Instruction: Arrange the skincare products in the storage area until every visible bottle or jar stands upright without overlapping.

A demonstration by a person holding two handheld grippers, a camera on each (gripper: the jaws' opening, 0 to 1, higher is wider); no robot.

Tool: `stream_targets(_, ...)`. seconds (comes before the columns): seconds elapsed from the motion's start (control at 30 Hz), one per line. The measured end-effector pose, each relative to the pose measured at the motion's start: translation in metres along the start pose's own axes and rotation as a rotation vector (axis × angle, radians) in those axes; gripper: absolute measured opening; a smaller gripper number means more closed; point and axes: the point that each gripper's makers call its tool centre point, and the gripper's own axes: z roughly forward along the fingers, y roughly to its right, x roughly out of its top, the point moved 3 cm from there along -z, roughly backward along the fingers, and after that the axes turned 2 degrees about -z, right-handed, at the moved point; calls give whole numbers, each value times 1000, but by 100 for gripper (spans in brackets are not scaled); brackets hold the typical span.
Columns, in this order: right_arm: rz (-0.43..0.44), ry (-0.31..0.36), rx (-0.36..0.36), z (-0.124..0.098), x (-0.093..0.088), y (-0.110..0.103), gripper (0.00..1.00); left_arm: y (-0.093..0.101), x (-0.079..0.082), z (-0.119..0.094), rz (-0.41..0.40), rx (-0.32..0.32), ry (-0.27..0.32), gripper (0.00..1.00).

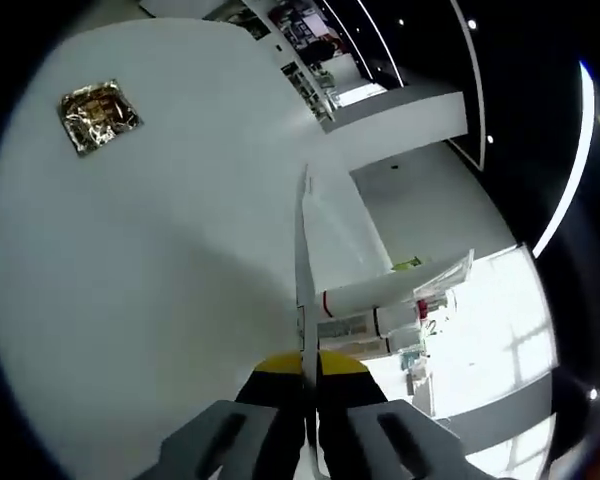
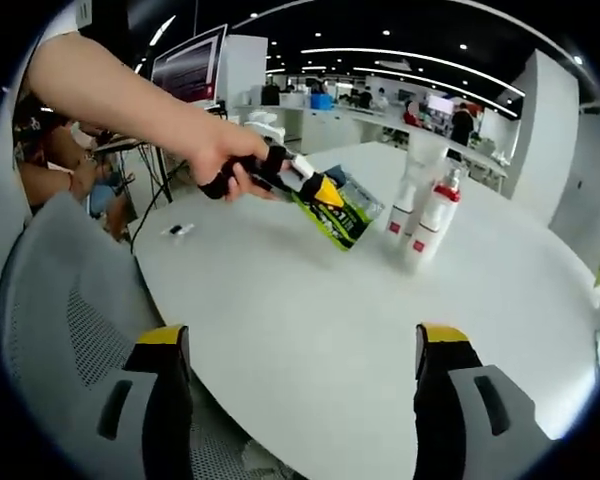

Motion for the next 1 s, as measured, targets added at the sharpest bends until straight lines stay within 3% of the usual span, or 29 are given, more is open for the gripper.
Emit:
stream_targets(0.43,-4,-27,3,0,-6,0,87,-7,-5,15,9,51,-64,2)
stream_targets(0.7,-20,-48,48,3,-10,-9,86,-8,2,27,-19,60,-32,2)
stream_targets(1.0,-30,-47,16,1,-10,-2,81,-8,7,31,30,98,-31,7)
